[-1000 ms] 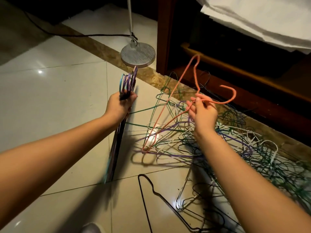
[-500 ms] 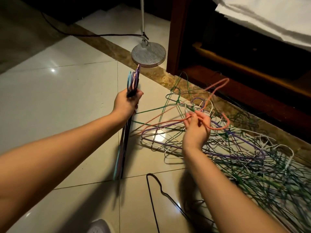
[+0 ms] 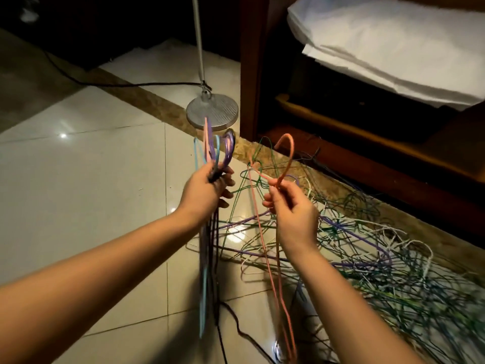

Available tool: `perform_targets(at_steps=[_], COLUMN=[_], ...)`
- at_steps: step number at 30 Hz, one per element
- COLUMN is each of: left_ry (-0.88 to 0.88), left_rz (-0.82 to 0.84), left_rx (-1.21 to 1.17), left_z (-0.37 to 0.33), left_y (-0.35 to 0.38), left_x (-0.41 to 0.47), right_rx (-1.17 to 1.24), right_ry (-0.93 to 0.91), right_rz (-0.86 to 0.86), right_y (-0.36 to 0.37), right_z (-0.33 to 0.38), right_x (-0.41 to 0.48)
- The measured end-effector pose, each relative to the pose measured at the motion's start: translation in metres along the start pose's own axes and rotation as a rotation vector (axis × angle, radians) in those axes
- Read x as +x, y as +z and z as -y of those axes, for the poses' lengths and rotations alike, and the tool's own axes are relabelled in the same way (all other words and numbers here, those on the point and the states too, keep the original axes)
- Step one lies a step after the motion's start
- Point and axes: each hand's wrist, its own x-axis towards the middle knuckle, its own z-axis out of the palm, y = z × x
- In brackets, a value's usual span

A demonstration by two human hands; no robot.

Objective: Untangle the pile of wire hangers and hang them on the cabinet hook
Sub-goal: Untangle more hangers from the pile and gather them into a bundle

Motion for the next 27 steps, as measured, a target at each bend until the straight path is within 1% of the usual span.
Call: perform_targets(at_steps=[2,5,6,10,13,15,19,22,25,27], left_ry=[-0.017,-0.07,-0.088,-0.135,-0.166,-0.165,-0.16,-0.191,-0.199,-0.194], left_rz=[0.042,0.128,0.15,0.148,0.149,0.169,0.272,0.309,0.337,0.346], left_rx=[-0.067,-0.148,-0.162,-0.195,-0.192,-0.192,-0.265,-0.34,-0.371,-0.392], left_z=[-0.006,-0.012,-0.014,-0.017,-0.019,-0.022,-0.027,-0.025,-0.019,-0.016], left_y=[0.011,0.024,0.028,0.033,0.033,0.033,0.035,0.034,0.032,0.032], left_x=[-0.008,-0.021,-0.025,-0.036,-0.038,-0.039,-0.042,-0.041,-0.039,-0.039], right_rx=[-0.038,-0.195,-0.204,-0.184,-0.219,-0.2,-0.25,-0.223,-0.17,-0.131], right_ry=[-0.009,-0.094,-0.105,-0.102,-0.166,-0.217,-0.308,-0.251,-0.125,-0.059], right_rz=[-0.038,-0.123,-0.144,-0.225,-0.307,-0.299,-0.237,-0.271,-0.343,-0.346], right_y=[0.005,0.014,0.016,0.013,0.007,0.005,0.004,0.01,0.016,0.018], right_z=[0.003,-0.001,-0.004,-0.005,-0.001,0.001,0.0,-0.004,-0.004,-0.004], right_x=[-0.009,-0.023,-0.027,-0.031,-0.029,-0.025,-0.023,-0.024,-0.022,-0.019])
